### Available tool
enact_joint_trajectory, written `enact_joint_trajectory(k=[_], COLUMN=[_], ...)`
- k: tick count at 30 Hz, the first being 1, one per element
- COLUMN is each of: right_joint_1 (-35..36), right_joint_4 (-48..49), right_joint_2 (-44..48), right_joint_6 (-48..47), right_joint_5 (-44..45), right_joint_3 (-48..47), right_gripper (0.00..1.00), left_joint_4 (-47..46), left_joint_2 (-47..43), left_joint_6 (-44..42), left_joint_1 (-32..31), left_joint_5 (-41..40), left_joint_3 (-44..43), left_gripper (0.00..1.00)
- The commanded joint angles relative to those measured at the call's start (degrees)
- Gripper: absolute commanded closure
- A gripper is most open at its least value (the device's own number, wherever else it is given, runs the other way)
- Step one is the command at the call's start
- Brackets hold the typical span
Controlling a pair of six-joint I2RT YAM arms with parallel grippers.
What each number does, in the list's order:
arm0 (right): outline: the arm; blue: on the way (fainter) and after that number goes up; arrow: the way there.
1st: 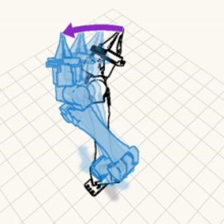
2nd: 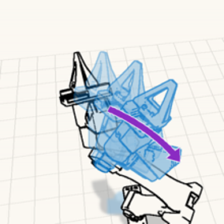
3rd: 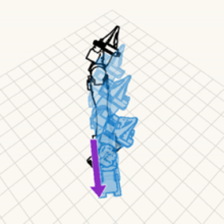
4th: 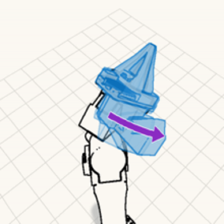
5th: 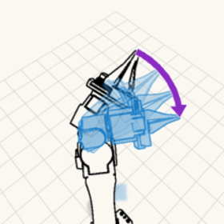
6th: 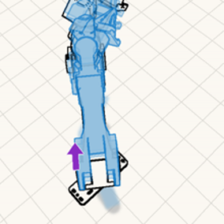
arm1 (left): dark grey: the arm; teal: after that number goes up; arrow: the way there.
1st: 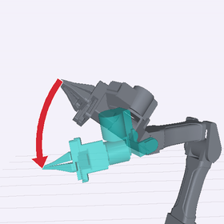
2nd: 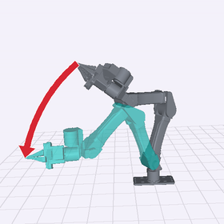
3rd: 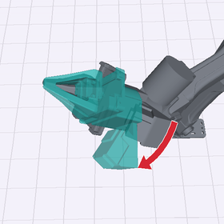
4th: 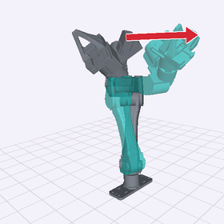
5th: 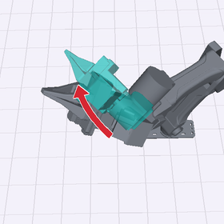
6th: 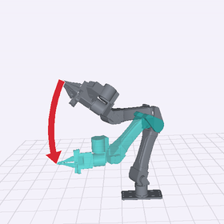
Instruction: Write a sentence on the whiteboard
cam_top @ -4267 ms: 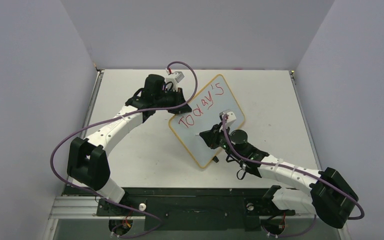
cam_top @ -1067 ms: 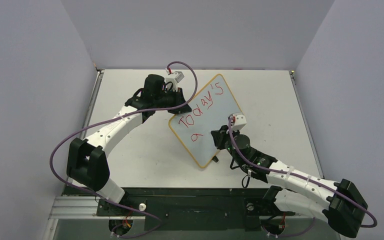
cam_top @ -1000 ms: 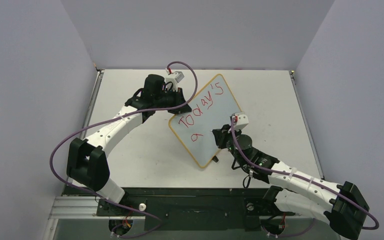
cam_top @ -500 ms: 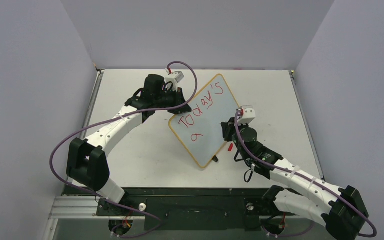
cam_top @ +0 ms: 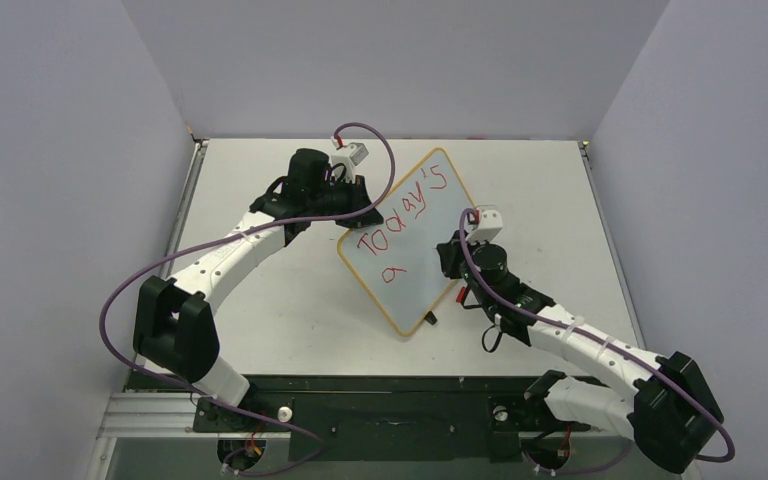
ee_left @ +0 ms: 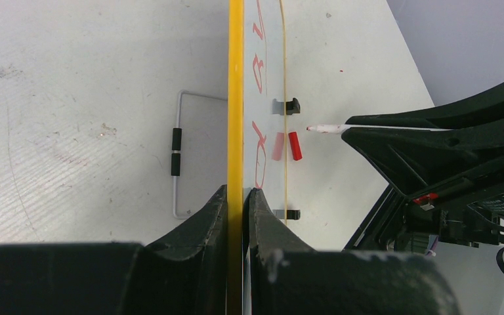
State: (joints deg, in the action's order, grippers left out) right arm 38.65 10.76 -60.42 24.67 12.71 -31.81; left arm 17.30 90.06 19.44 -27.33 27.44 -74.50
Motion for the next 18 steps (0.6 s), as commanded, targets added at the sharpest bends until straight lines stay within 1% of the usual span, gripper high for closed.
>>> enact_joint_trajectory(k=[1,18], right_joint_1=[-0.24,-0.14], right_joint_4=[5.98,7.89], right_joint_2=[-2.06,-8.31], right_joint_6=[1.44,1.09], right_joint_5=[-4.13,-6.6], right_joint_3=[-3.68,-7.83], right_gripper=[1.0,1.0], left_joint_4=[-1.68,-1.79], left_joint_2=[-1.39,-1.56], left_joint_6=[-4.68,-4.69], left_joint_1=[0.17,0.19], left_joint_5=[-4.63,-4.59], left_joint_3=[0.28,0.51], left_gripper=[1.0,1.0])
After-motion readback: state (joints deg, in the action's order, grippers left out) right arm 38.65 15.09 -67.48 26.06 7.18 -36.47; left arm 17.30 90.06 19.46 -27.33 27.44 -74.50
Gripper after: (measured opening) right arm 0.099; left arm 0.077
